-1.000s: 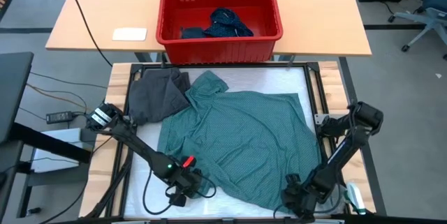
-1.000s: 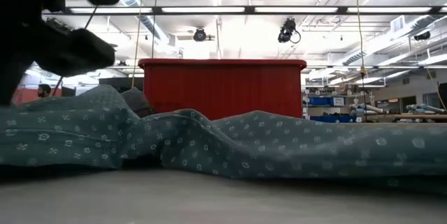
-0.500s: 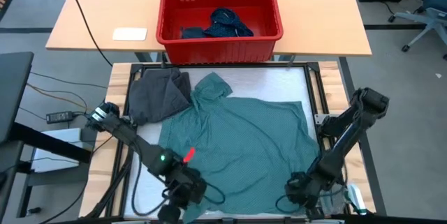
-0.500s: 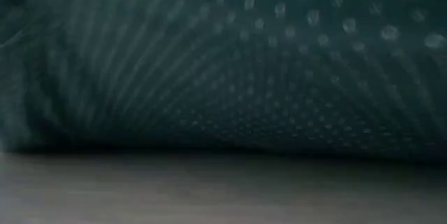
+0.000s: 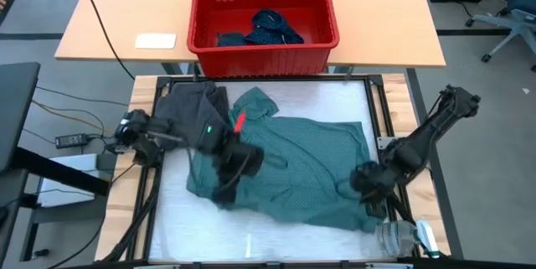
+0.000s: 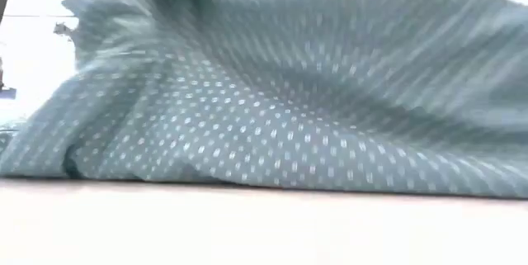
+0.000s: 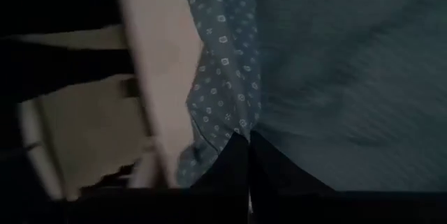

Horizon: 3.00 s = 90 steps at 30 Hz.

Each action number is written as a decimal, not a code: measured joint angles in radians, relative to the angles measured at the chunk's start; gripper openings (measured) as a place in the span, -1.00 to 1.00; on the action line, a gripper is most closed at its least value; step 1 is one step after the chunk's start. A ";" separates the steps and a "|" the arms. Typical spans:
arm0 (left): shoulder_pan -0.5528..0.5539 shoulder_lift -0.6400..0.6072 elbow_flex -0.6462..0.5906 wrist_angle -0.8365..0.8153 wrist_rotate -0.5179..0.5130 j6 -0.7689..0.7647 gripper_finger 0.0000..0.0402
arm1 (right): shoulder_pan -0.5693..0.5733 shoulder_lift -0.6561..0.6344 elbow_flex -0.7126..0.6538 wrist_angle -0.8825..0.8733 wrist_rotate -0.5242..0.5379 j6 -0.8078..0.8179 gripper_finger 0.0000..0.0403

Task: Fold laundry
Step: Fold the dark green polo

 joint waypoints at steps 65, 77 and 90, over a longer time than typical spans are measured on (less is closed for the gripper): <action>-0.031 -0.442 -1.161 0.804 -0.044 -0.691 -0.11 | -0.237 -0.059 -0.459 0.522 0.029 0.331 -0.22; -0.077 -0.439 -1.186 0.807 0.019 -0.760 -0.96 | -0.140 0.016 -0.505 0.464 0.017 0.420 -0.50; -0.354 -0.491 -1.186 0.731 0.115 -1.206 -0.99 | -0.076 0.050 -0.506 0.445 -0.047 0.446 -0.81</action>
